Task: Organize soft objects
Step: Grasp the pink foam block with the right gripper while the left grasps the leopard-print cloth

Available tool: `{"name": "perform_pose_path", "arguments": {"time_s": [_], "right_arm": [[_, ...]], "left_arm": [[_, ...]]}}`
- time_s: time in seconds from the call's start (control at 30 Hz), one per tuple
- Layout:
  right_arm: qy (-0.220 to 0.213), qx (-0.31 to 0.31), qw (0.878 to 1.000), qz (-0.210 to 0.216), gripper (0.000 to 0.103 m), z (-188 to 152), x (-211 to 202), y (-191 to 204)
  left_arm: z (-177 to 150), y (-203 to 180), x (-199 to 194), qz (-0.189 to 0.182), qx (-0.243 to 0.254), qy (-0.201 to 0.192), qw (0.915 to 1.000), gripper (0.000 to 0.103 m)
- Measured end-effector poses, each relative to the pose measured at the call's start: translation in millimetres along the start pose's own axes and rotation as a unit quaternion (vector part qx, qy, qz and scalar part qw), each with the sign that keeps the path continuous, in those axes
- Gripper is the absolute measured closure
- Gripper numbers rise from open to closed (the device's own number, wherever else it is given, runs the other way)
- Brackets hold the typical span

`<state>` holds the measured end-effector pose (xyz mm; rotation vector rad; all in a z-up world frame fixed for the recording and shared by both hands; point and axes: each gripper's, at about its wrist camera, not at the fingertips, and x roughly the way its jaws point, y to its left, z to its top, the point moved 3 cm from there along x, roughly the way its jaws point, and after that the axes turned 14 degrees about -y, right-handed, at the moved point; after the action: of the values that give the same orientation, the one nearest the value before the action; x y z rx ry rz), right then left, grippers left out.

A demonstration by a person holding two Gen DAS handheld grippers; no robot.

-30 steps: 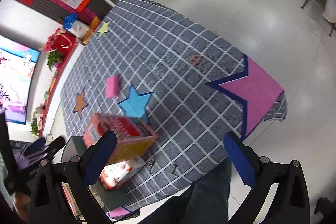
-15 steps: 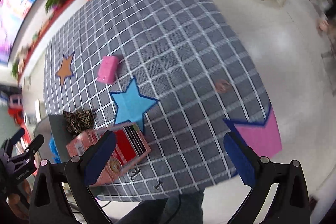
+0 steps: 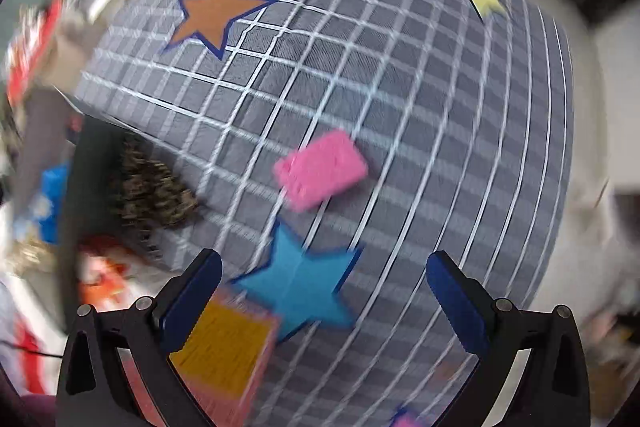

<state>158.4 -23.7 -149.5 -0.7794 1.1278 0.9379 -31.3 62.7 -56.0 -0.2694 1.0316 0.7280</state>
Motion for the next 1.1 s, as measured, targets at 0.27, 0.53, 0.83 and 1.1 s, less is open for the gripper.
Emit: {"name": "perform_pose_path", "arguments": {"time_s": [0.27, 0.53, 0.83, 1.1], "right_arm": [[0.026, -0.076, 0.997, -0.006, 0.000, 9, 75, 6], [0.050, -0.049, 0.997, 0.014, 0.000, 0, 118, 0], [0.041, 0.015, 0.997, 0.061, 0.023, 9, 108, -34], [0.020, 0.017, 0.998, 0.058, 0.022, 26, 101, -39]], "left_arm": [[-22, -49, 17, -0.013, 0.049, 0.036, 0.9981, 0.000], [-5, -79, 60, -0.012, 0.146, 0.050, 0.9880, 0.000], [-14, -115, 119, -0.058, 0.398, 0.087, 0.9114, 0.000], [-34, -136, 159, -0.090, 0.444, 0.158, 0.8773, 0.000]]}}
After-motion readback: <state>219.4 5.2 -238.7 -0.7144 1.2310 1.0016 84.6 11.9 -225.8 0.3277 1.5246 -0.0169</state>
